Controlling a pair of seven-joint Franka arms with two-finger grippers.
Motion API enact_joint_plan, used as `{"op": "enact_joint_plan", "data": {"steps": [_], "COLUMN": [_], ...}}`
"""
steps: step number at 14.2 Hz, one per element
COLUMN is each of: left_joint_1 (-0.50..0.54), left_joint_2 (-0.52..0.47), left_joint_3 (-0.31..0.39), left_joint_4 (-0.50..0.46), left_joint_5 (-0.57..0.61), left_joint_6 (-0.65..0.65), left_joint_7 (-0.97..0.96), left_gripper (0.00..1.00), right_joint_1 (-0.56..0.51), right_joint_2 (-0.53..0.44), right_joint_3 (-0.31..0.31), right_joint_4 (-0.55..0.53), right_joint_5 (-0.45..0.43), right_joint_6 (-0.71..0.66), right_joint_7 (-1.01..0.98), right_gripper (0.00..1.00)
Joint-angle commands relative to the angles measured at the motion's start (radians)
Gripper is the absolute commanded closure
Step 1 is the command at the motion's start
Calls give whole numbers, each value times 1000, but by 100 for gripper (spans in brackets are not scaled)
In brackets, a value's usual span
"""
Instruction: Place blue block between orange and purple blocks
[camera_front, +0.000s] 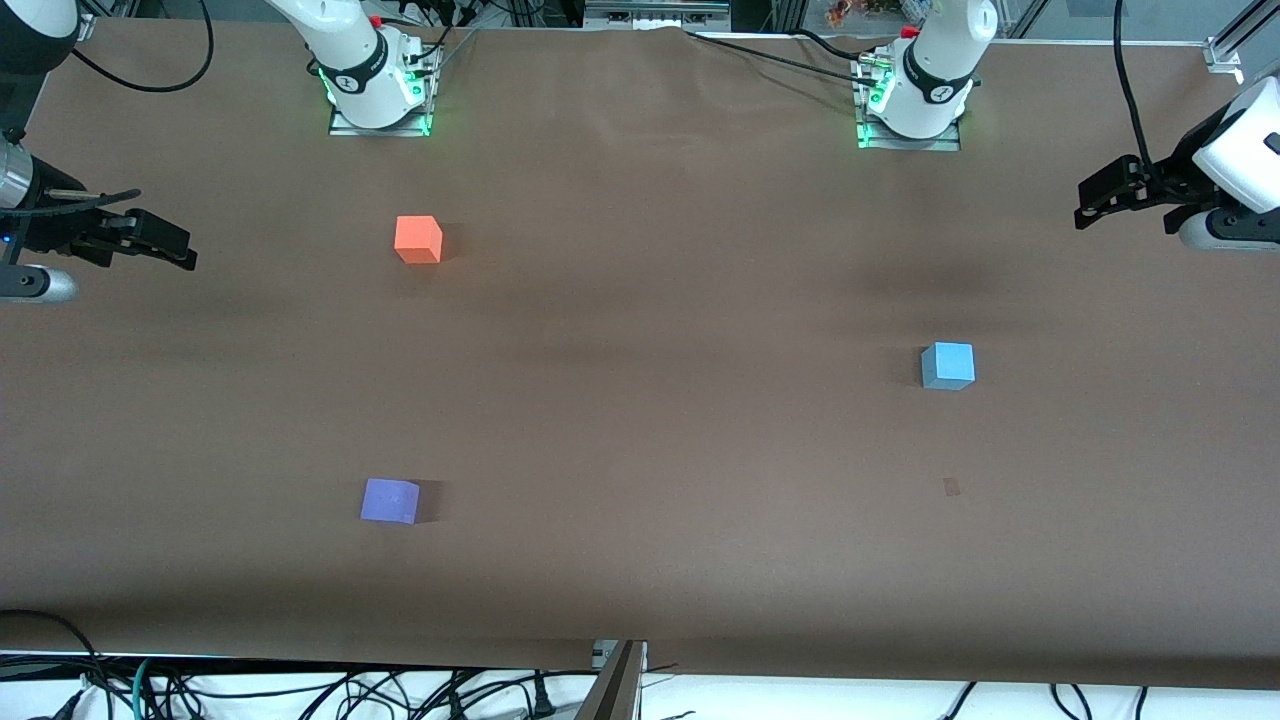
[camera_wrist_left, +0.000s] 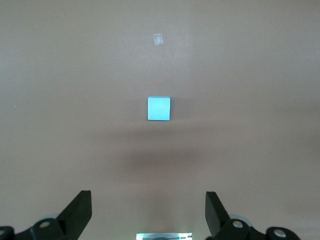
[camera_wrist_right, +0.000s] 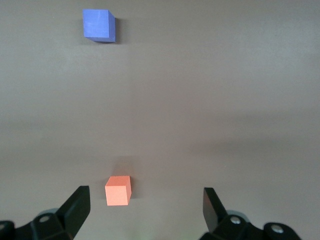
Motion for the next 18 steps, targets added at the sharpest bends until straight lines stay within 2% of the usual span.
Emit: {"op": "enact_joint_plan", "data": {"steps": [1, 18], "left_joint_1": [8, 9], "left_joint_2": [8, 9], "left_joint_3": [-11, -11], "left_joint_4": [24, 25], "left_joint_5": [-2, -2], "left_joint_6": [-11, -11], "left_joint_7": [-2, -11], "left_gripper": [0, 0], "right_joint_1": [0, -1], "right_joint_2": [11, 13], "right_joint_3": [2, 0], "right_joint_4": [24, 24], "right_joint_5": [5, 5], "right_joint_6": [-2, 13], "right_joint_7": [-9, -11], "right_gripper": [0, 0]}}
